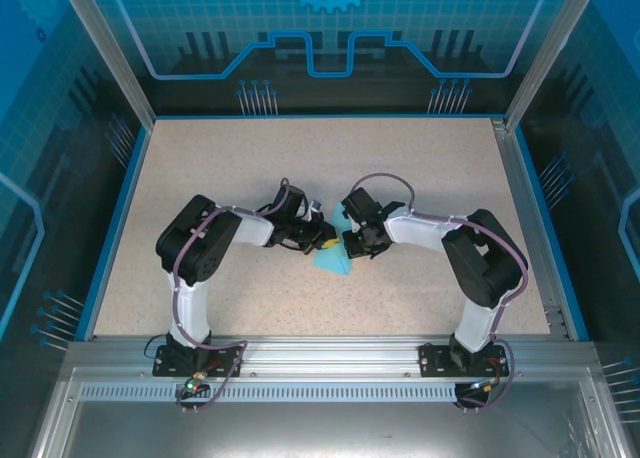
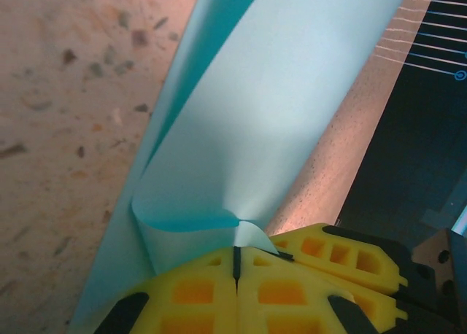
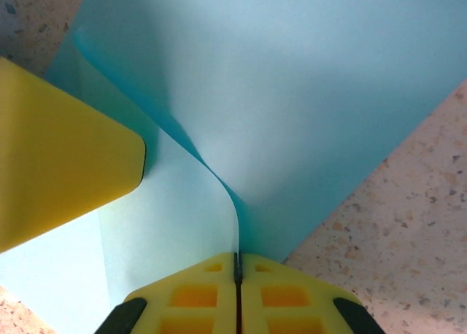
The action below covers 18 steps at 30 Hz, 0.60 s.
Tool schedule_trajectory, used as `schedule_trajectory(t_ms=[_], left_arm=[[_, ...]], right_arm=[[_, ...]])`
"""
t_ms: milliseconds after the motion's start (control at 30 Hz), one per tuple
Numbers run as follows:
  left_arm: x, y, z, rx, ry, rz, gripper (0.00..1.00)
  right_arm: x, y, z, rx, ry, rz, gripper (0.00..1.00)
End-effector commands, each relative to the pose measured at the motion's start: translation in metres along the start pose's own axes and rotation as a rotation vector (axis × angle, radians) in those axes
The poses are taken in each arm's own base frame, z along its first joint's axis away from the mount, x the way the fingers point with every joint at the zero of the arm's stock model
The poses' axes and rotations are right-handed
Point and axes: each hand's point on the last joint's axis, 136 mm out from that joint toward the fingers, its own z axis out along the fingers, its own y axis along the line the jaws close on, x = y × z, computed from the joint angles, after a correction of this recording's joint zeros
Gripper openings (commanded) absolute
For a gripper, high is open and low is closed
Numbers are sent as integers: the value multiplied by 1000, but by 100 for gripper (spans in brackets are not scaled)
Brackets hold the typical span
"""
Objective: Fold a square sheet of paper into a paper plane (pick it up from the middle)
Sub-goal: Fold the triangle a second time at the center of the table.
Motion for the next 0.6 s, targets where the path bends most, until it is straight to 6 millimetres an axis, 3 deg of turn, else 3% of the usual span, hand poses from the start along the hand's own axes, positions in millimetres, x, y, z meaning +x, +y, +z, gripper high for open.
schedule_trajectory(t_ms=[0,167,367,567], left_arm=[[0,10,7,-33,7,14,0],[3,33,10,-96,13,-14,0],[8,47,9,-137,0,-17,0],[8,50,10,-147,-1,-17,0]], right_arm=[[12,-8,14,20,54,20,8],[1,-1,5,-11,23,28,11],[-16,8,-18,-48,-36,49,18],[-20,-3,-45,-37,-96,104,37]])
